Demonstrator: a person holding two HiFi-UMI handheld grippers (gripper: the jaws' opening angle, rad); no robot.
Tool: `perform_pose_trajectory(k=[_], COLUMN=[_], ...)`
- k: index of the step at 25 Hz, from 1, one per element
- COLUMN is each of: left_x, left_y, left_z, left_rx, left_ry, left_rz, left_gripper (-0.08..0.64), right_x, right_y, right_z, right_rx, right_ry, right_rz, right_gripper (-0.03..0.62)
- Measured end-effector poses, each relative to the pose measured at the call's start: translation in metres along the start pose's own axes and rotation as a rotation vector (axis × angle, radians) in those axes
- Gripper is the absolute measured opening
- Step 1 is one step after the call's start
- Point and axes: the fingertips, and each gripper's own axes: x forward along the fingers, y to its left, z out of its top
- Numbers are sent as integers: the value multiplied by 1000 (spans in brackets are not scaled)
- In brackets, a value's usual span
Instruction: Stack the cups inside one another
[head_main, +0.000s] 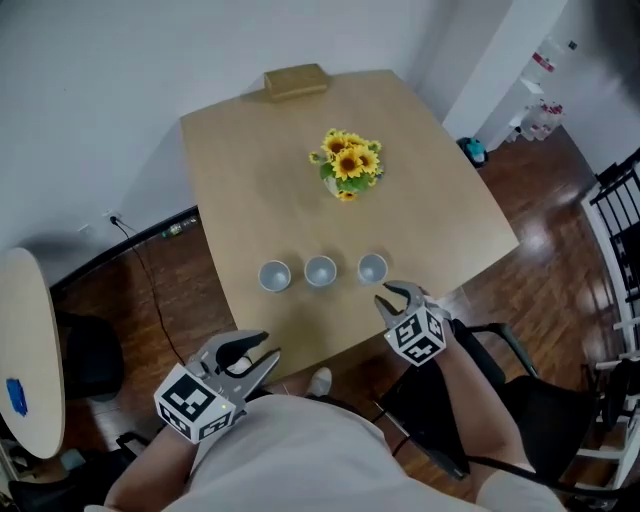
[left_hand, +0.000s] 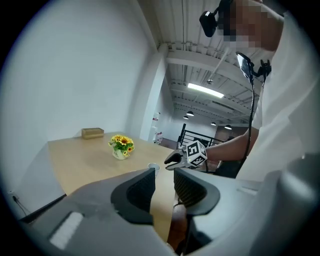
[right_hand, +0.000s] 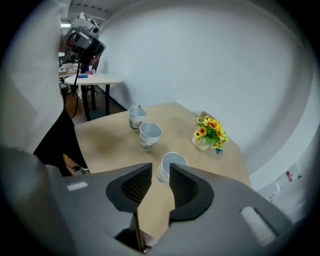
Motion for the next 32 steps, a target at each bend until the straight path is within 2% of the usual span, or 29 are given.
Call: perform_pose_trajectory(k=[5, 10, 14, 23, 32], left_x=[-13, -30, -41, -61, -69], left_y=[19, 37, 43, 49, 48], left_z=[4, -2, -11, -19, -23], left_rx=[-2, -49, -77, -102, -95], left_ry=[-25, -48, -59, -90, -108], left_rz=[29, 79, 110, 126, 74], left_gripper=[124, 124, 124, 124, 123], right_x=[40, 59, 66, 44, 6], right_y=[-2, 3, 3, 0, 4], right_z=[-12, -16, -22, -6, 54], right_rx=[-106, -206, -244, -250, -273], right_ry=[138, 243, 308, 324, 274], right_rz=[93, 154, 177, 183, 173], right_gripper=[109, 80, 26, 21, 21])
